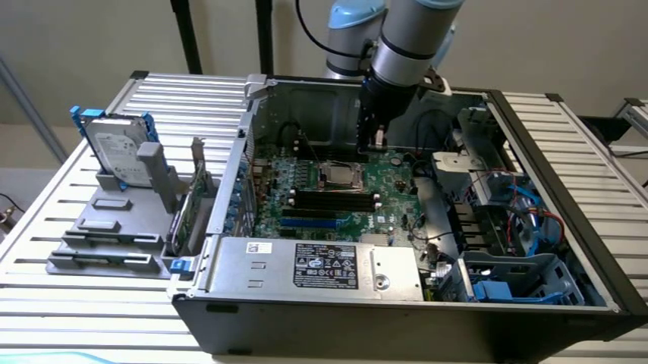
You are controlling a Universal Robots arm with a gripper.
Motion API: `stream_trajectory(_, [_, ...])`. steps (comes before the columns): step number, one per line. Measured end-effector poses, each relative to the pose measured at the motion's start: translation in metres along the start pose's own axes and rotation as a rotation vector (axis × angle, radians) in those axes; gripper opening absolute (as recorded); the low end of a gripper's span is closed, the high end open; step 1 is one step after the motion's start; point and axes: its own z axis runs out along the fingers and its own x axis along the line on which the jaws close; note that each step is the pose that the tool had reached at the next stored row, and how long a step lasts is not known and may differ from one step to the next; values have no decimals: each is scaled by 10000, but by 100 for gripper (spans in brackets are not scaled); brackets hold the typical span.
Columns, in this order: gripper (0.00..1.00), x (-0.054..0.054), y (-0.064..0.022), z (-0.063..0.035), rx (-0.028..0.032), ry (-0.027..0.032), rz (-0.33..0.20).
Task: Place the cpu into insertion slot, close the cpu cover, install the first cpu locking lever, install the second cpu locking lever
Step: 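Close the cpu cover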
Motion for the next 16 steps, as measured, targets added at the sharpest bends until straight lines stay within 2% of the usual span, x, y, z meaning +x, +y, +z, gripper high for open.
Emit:
stream_trajectory(2, [11,-3,-35,14,35,-2,-15])
stream_trajectory(6, [11,-15,-125,67,34,-9,-52])
stream_trajectory(10, [11,-15,-129,73,33,-9,-53])
stream_trajectory(11, [11,-15,-146,77,70,-3,-49])
stream_trajectory(12, [11,-15,-165,82,142,0,-42])
stream_trajectory(16, [11,-16,-207,92,552,6,-1])
